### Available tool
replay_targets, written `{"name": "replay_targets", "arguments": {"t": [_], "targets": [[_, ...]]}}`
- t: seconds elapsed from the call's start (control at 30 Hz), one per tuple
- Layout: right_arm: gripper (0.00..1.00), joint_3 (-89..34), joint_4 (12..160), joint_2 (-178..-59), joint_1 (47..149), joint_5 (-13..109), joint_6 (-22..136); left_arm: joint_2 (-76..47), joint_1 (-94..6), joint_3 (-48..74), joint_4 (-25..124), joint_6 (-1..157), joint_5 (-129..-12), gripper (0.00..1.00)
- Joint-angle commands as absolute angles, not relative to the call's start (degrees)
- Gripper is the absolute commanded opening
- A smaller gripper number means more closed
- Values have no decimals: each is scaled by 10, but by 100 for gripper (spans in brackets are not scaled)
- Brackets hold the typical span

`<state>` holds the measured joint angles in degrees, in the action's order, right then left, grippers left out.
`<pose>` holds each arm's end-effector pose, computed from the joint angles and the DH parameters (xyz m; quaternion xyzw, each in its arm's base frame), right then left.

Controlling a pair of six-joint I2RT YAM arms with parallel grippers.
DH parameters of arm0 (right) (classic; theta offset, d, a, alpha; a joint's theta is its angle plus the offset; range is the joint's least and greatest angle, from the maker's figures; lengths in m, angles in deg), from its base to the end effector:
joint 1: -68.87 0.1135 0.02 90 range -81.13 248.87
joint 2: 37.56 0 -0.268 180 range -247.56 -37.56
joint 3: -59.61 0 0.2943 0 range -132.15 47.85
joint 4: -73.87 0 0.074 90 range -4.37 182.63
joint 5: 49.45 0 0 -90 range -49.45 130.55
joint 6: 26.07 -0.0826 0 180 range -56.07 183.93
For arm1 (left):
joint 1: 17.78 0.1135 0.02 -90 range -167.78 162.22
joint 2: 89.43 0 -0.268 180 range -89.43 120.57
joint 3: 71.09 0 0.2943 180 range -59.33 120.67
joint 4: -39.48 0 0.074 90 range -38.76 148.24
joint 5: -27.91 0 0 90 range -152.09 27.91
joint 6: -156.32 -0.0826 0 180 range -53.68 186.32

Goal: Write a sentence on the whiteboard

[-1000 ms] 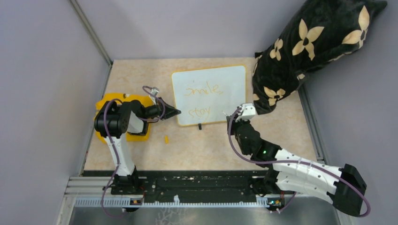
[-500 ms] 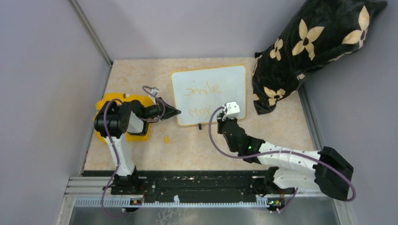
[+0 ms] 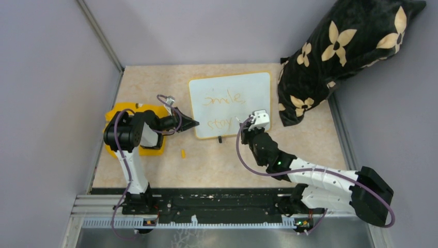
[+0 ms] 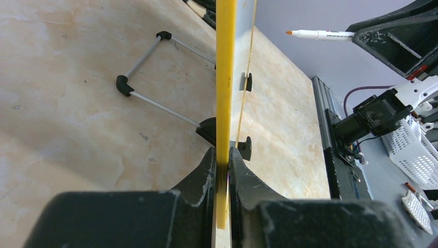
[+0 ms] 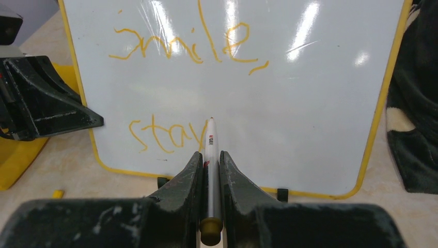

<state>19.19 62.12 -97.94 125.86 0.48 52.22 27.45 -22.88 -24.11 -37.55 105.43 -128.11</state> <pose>0.2080 0.2226 0.2264 -0.0664 0.7418 0.1332 0.6539 0.3410 -0.1062 0.0895 0.2283 0.6501 -0.5706 0.4468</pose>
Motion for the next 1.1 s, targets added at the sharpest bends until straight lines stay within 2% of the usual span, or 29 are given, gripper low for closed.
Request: {"name": "replay_targets", "arguments": {"t": [0.0, 0.3, 0.5, 0.8, 1.07], "targets": [[0, 208, 580, -942, 1232, 56, 515, 275, -230, -233, -389, 1034, -1267, 0], [0, 194, 623, -943, 1230, 12, 484, 275, -231, -233, -388, 1035, -1267, 0], [0, 227, 580, -927, 1211, 64, 481, 275, -230, -232, -386, 1035, -1268, 0], [0, 206, 596, -962, 1211, 63, 484, 275, -230, -232, -386, 1034, -1268, 0], [0, 202, 592, -986, 1232, 10, 476, 275, -230, -231, -386, 1034, -1267, 0]]}}
